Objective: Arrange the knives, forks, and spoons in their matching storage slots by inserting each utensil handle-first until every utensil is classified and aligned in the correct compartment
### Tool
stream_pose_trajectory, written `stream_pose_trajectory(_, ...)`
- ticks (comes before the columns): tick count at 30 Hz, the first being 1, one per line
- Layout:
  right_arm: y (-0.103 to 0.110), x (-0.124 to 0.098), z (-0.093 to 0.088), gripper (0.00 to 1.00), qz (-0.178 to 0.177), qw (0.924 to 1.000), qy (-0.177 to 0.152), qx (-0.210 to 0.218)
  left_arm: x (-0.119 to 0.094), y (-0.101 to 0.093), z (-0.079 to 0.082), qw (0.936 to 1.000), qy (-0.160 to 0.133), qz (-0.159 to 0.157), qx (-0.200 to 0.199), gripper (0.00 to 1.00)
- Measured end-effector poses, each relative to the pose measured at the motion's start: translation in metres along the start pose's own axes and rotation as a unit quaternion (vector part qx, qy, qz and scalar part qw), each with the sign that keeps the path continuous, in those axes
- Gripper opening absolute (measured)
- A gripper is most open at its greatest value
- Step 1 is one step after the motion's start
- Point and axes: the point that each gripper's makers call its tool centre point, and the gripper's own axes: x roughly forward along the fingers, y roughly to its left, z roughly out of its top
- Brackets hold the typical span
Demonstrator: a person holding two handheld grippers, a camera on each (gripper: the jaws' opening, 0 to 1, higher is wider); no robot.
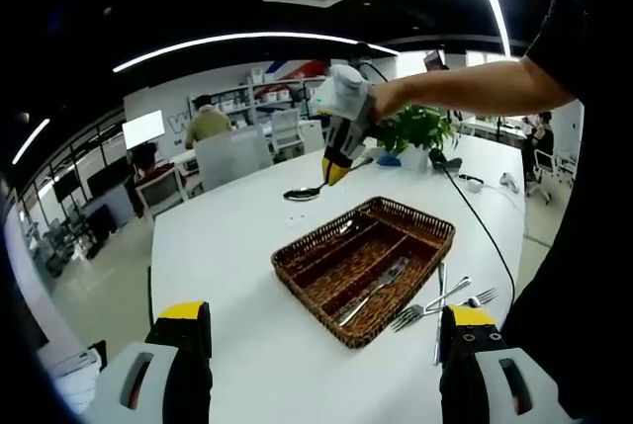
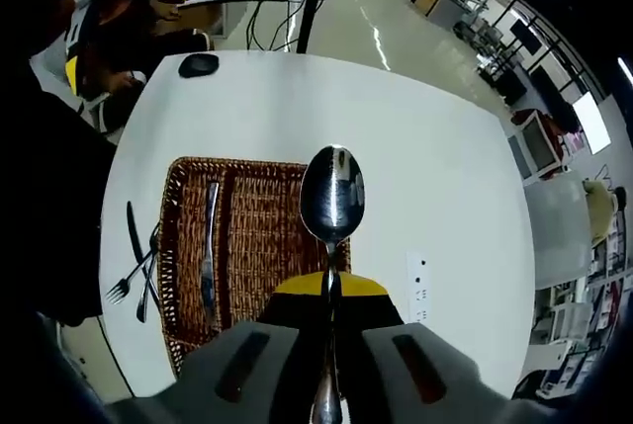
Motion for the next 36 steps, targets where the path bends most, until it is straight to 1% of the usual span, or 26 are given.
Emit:
stream_pose_trajectory(3, 0.000, 0.010, -0.003, 0.00, 0.007, 0.9999, 0.000, 0.008, 0.000, -0.001, -0.002, 1.0000, 0.002, -0.001, -0.002, 1.00)
stream_pose_trajectory(9, 0.003, 0.026, -0.006, 0.00, 0.018, 0.9998, 0.001, 0.009, 0.000, 0.000, -0.009, 0.9999, 0.008, 0.002, -0.007, 1.00)
stream_pose_trajectory(11, 0.005, 0.033, -0.006, 0.00, 0.022, 0.9997, -0.003, 0.012, -0.001, 0.005, -0.011, 0.9999, 0.008, 0.012, -0.004, 1.00)
stream_pose_trajectory(13, 0.009, 0.040, -0.006, 0.00, 0.030, 0.9994, -0.003, 0.018, -0.004, 0.008, -0.013, 0.9998, 0.010, 0.015, -0.005, 1.00)
stream_pose_trajectory(15, 0.011, 0.047, -0.009, 0.00, 0.034, 0.9993, 0.001, 0.013, -0.006, 0.012, -0.014, 0.9997, 0.011, 0.019, -0.006, 1.00)
stream_pose_trajectory(18, 0.013, 0.058, -0.013, 0.00, 0.039, 0.9991, 0.005, 0.016, -0.011, 0.017, -0.016, 0.9996, 0.013, 0.025, -0.007, 1.00)
stream_pose_trajectory(20, 0.016, 0.066, -0.015, 0.00, 0.044, 0.9988, 0.006, 0.020, -0.013, 0.021, -0.021, 0.9994, 0.015, 0.029, -0.010, 1.00)
stream_pose_trajectory(23, 0.017, 0.077, -0.018, 0.00, 0.043, 0.9988, 0.010, 0.020, -0.012, 0.023, -0.026, 0.9992, 0.019, 0.031, -0.013, 1.00)
stream_pose_trajectory(29, 0.020, 0.094, -0.023, 0.00, 0.045, 0.9987, 0.007, 0.020, -0.013, 0.018, -0.031, 0.9991, 0.021, 0.031, -0.020, 1.00)
stream_pose_trajectory(31, 0.022, 0.101, -0.025, 0.00, 0.048, 0.9986, 0.008, 0.021, -0.016, 0.020, -0.033, 0.9990, 0.017, 0.039, -0.014, 1.00)
stream_pose_trajectory(36, 0.020, 0.115, -0.029, 0.00, 0.047, 0.9985, 0.008, 0.027, -0.025, 0.026, -0.037, 0.9982, 0.020, 0.054, -0.019, 1.00)
